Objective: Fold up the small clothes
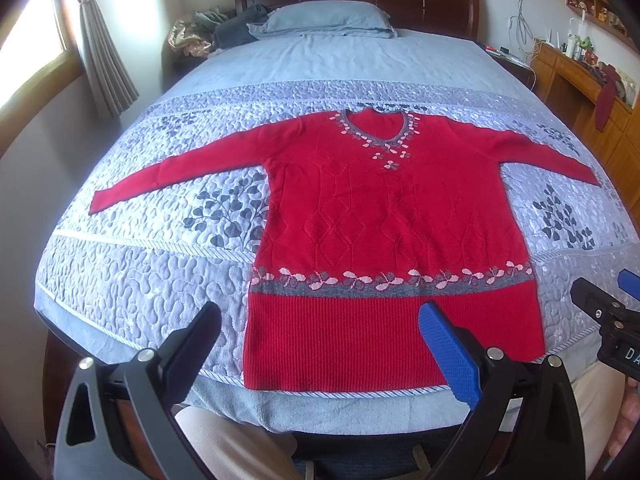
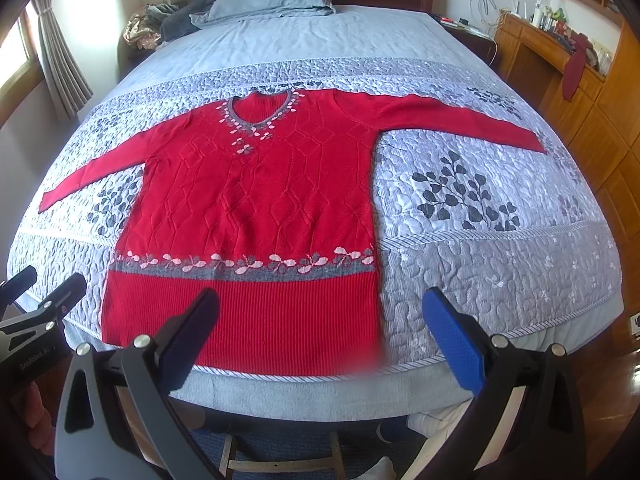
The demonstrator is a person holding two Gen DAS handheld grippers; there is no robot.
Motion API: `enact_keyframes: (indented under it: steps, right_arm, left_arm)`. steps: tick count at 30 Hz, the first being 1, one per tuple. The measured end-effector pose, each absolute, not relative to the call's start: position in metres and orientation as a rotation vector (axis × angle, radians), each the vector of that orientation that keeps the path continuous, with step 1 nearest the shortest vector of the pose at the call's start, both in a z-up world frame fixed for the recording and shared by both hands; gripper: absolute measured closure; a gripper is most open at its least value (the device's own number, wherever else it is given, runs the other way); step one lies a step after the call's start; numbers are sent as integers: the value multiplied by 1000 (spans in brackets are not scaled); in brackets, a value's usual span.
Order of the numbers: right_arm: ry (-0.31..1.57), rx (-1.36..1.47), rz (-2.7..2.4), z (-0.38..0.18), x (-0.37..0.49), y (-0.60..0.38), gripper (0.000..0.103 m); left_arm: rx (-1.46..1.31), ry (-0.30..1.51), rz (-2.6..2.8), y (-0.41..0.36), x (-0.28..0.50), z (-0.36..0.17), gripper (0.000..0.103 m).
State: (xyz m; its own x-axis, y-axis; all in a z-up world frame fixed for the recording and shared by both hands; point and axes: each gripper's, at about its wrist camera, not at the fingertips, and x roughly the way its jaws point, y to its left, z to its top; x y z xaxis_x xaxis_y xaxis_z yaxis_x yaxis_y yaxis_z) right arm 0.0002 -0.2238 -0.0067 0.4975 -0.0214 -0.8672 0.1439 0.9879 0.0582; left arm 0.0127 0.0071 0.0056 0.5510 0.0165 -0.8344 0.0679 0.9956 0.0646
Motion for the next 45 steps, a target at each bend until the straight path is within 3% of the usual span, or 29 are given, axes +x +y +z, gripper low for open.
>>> enact_keyframes:
  steps: [45]
  right_arm:
    - [1097, 156, -64, -38, 29, -260, 3]
  left_arm:
    - [142, 1056, 0, -9, 50, -18, 4]
